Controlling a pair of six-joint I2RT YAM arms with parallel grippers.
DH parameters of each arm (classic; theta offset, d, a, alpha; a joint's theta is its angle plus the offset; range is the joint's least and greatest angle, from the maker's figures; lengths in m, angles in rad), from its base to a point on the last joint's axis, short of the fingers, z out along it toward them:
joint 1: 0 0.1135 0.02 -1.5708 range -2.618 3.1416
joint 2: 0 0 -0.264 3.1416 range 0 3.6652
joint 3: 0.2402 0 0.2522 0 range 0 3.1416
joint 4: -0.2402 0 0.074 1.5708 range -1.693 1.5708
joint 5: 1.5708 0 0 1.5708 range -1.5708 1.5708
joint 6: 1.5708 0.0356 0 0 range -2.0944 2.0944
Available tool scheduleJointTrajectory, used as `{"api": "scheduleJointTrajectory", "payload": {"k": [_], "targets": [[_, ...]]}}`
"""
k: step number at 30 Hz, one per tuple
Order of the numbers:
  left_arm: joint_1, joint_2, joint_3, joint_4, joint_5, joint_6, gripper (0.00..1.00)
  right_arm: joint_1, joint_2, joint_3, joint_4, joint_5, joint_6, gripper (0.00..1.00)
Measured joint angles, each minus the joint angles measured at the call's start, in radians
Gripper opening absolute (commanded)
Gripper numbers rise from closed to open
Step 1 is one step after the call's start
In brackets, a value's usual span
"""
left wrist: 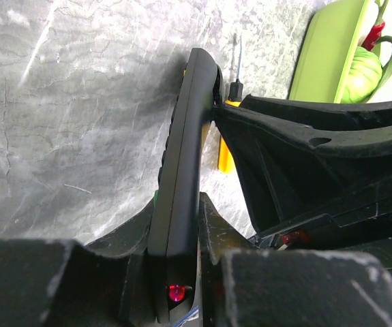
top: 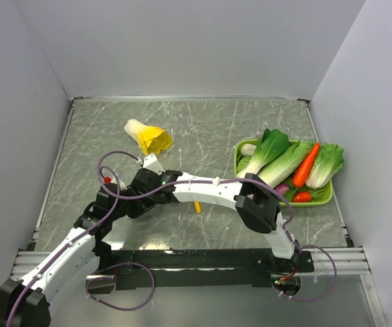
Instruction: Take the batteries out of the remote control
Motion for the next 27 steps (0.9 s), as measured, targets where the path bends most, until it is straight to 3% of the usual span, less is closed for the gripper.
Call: {"api": "scheduleJointTrajectory", "payload": {"k": [17,27], "targets": [[0.0,0.003,0.0,0.003,-0.001,-0.001,0.01,0.001,-0.03,0.0,-0.077,0.128,0.036,0.34],[-0.001,0.024,0.011,0.006,-0.012,-0.003,0.01,-0.06,-0.083,-0.07,-0.099,0.159,0.035,0.34]]}}
